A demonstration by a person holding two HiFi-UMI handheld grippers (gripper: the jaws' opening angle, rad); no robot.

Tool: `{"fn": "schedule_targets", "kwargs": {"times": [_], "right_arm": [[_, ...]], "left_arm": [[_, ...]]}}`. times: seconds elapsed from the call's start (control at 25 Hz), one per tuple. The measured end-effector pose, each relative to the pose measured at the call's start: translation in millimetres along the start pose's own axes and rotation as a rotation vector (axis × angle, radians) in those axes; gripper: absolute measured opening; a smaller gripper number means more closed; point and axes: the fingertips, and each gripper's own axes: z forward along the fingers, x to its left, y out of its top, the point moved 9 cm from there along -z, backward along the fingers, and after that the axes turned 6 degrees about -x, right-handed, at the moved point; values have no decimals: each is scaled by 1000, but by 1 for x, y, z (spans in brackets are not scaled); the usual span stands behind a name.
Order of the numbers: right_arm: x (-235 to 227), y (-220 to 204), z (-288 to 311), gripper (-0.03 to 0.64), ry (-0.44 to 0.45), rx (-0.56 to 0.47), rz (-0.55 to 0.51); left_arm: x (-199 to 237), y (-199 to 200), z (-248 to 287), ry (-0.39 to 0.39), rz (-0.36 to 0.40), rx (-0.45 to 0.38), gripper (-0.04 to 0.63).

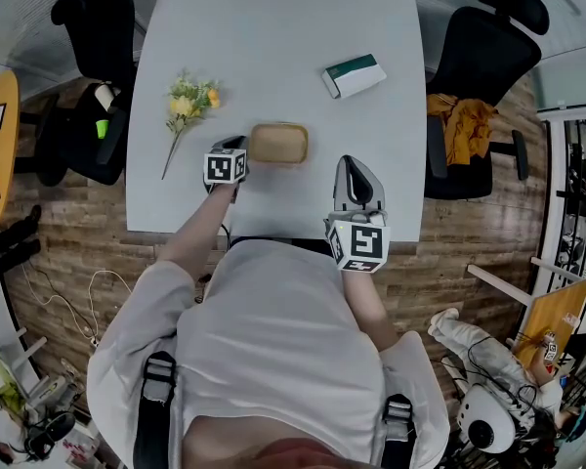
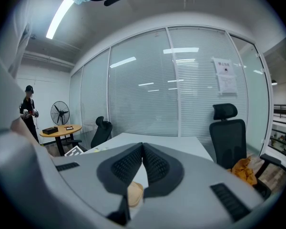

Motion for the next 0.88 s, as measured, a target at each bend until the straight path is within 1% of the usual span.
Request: {"fn": "schedule_targets", "kwargs": {"times": [0.2,0.4,0.6,0.88], "right_arm": [[1,-1,-1,9,3,-2,0],[5,0,-3,9,8,-5,-1],[9,0,-3,9,13,-5,-2],[11,2,-7,9,22,-8,-5]], "left_arm": [[-1,5,-6,17,12,-49,25],[-4,9,-14,10,8,-92,25],[-9,16,-22,5,21,-141,25],[-22,34,-42,1,80,-247,23]]}}
